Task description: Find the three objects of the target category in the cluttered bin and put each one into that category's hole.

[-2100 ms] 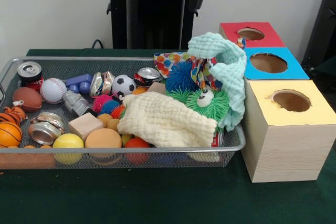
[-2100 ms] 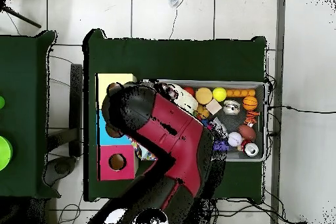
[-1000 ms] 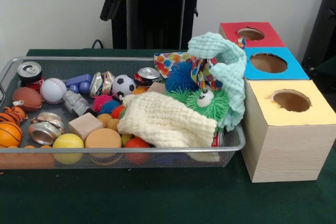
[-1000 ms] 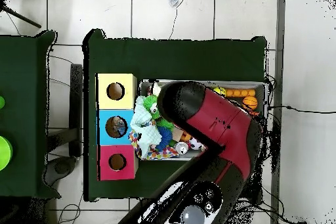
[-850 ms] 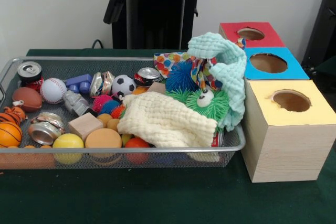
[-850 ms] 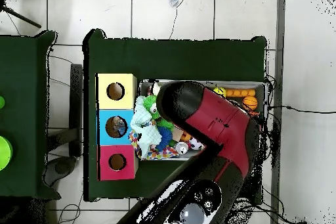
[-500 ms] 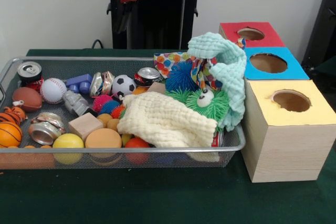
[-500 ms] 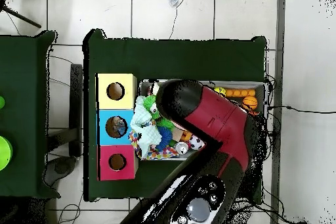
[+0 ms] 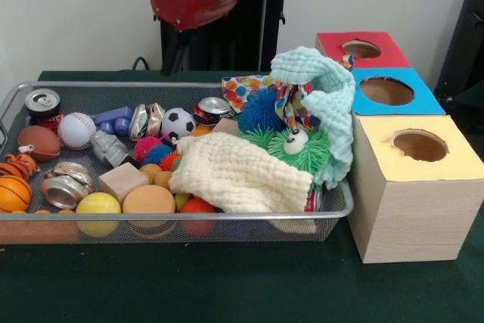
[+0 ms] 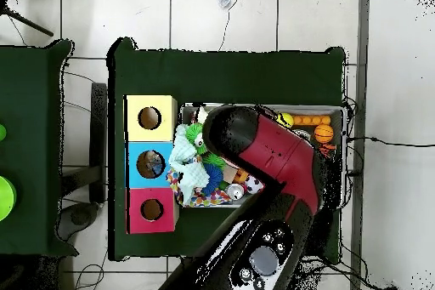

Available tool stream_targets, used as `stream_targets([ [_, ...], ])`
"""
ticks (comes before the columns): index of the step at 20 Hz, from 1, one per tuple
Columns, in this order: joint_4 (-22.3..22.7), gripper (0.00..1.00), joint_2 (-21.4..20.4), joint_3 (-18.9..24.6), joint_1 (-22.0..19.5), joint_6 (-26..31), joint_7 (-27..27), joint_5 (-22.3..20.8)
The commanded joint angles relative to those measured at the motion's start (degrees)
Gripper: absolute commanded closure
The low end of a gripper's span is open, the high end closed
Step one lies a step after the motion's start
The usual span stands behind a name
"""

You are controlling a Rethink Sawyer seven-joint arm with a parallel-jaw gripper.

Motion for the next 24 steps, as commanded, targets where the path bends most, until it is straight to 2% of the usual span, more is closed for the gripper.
stream_targets([
  [1,6.6,1.0,1.0,9.7,-1.8,-3.5,-3.5,-2.9],
  [7,6.3,1.0,2.1,9.3,-0.9,-3.4,0.2,-2.3],
  [10,6.5,1.0,1.5,9.5,-1.2,-2.3,-0.4,-2.3],
  [15,4.4,1.0,2.2,8.8,-1.2,-0.1,0.4,-2.2],
  [16,7.9,1.0,1.2,9.3,-1.4,-2.6,-0.2,-2.3],
  [18,8.7,1.0,0.1,8.2,-0.8,-1.1,0.0,-2.7],
  [22,8.1,1.0,0.7,7.2,-0.8,-0.7,-1.0,-4.0],
  [24,7.2,1.0,0.6,6.5,-0.4,1.8,-1.5,-4.8],
])
